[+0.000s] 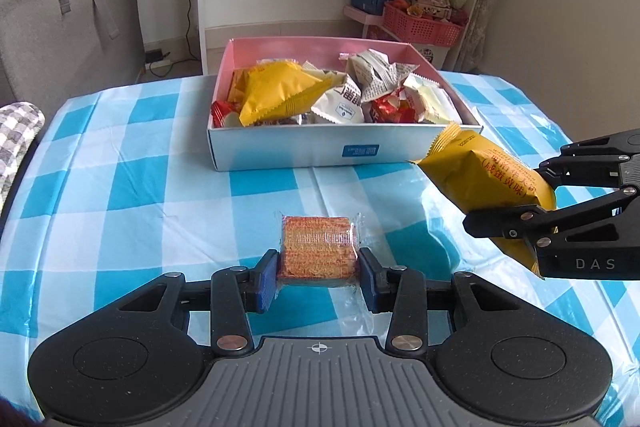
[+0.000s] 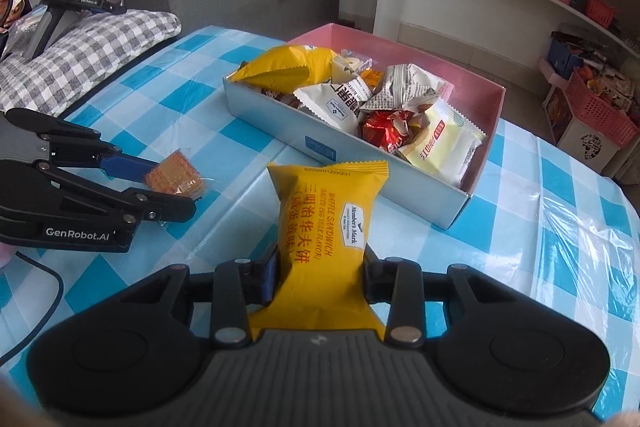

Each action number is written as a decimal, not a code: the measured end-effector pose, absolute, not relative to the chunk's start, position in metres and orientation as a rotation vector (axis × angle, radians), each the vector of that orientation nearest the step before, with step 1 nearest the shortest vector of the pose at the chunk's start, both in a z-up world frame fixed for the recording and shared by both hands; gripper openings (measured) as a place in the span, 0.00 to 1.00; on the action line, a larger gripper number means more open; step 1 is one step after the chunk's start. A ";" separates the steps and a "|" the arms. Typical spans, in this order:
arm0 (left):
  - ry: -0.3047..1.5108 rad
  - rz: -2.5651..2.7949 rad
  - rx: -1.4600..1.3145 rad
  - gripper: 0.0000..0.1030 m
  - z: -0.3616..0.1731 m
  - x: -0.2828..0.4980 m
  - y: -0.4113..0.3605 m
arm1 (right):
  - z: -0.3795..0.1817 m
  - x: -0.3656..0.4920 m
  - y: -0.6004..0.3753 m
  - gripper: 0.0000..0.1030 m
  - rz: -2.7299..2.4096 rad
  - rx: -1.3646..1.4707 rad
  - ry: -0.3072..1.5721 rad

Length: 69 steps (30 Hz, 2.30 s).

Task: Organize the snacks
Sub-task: 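Lift both packs and carry them toward the pink box, then lower both packs into the pink box and open both grippers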

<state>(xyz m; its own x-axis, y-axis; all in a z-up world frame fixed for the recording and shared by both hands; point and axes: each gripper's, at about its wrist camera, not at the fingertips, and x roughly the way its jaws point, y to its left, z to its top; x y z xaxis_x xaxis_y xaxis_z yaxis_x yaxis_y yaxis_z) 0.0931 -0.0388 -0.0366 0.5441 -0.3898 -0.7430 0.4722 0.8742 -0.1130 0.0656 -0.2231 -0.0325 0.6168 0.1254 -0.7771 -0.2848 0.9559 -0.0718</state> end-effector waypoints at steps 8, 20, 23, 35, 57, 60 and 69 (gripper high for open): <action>0.795 -0.517 0.079 0.38 -0.015 0.109 -0.039 | -0.008 0.073 -0.240 0.34 0.197 -0.082 0.805; 0.704 -0.494 0.107 0.38 0.025 0.178 -0.061 | 0.000 0.132 -0.276 0.34 0.097 0.075 0.776; 0.701 -0.494 0.131 0.38 0.024 0.198 -0.078 | -0.002 0.152 -0.281 0.34 0.065 0.106 0.776; 0.727 -0.509 0.202 0.38 -0.003 0.254 -0.139 | -0.015 0.197 -0.302 0.34 0.005 0.188 0.796; 0.701 -0.494 0.198 0.82 0.011 0.227 -0.126 | 0.000 0.178 -0.320 0.72 -0.047 0.332 0.719; 0.709 -0.472 0.193 0.88 0.018 0.214 -0.117 | 0.004 0.168 -0.318 0.75 -0.052 0.322 0.720; 0.768 -0.391 0.181 0.93 0.028 0.170 -0.075 | 0.012 0.131 -0.289 0.84 -0.071 0.267 0.732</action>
<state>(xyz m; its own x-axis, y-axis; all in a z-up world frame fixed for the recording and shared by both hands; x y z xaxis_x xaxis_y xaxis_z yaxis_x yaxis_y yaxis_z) 0.1698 -0.0753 0.0279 0.6523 -0.2770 -0.7055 0.4073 0.9131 0.0180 0.1312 -0.2886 0.0118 0.7432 0.0290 -0.6685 0.1569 0.9637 0.2163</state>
